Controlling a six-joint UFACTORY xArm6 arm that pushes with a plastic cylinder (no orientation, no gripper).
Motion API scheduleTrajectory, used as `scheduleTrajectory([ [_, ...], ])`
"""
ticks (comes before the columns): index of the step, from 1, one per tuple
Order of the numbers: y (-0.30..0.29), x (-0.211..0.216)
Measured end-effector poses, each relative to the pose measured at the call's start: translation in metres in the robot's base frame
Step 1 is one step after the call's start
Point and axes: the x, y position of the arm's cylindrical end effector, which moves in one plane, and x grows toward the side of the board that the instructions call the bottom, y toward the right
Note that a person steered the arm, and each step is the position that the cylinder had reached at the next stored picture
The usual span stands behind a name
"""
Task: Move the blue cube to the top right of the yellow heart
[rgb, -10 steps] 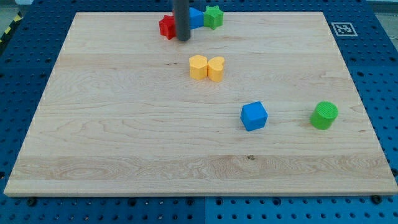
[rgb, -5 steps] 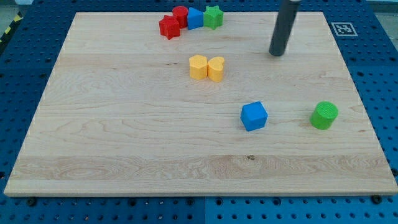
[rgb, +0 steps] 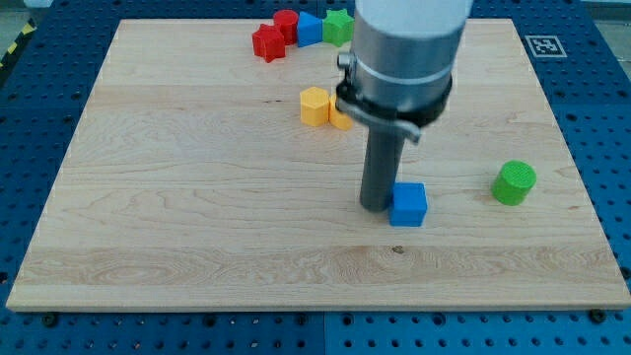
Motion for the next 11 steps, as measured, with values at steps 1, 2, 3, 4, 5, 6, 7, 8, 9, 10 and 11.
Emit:
scheduleTrajectory([
  [1,0.039,0.013],
  [2,0.062,0.004],
  [3,0.064,0.001],
  [4,0.067,0.055],
  [5,0.077,0.037],
  [6,0.077,-0.043],
  [7,0.075,-0.075],
  [8,0.072,-0.042],
  [9,0.075,-0.012],
  [10,0.107,-0.054],
  [11,0.115,-0.127],
])
